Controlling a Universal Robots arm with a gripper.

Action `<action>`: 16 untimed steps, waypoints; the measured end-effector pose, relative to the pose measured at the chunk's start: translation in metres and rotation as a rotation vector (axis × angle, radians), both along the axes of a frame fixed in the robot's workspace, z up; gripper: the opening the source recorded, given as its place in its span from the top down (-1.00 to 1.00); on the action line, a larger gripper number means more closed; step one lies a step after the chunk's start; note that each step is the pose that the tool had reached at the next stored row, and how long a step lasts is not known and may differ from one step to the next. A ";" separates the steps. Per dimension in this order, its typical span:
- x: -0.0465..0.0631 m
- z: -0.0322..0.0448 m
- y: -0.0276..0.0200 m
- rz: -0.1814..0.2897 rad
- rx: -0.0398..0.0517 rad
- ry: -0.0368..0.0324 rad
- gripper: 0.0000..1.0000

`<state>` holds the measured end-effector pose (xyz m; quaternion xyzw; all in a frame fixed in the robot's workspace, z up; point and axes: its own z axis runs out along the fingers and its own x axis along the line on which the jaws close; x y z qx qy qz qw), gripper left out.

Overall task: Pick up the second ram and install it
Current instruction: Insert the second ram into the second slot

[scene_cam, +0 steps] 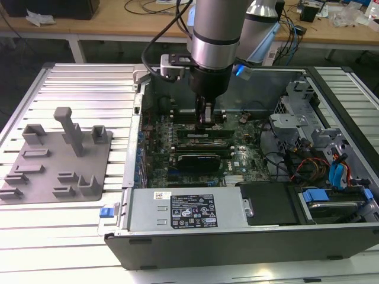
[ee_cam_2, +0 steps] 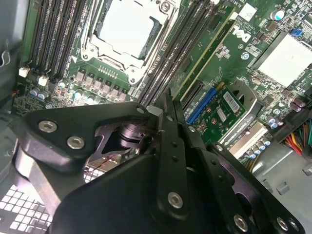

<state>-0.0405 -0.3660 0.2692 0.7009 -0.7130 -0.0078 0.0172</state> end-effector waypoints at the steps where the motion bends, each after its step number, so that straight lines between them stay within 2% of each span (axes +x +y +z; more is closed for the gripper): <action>1: 0.000 -0.0003 0.0003 0.000 -0.0002 0.0000 0.82; 6: 0.000 -0.0023 0.0012 0.000 -0.0017 0.0000 0.82; 12: 0.000 -0.0117 0.0017 0.004 -0.0019 -0.0005 0.82; 16: 0.000 -0.0149 0.0017 0.004 -0.0034 -0.0015 0.82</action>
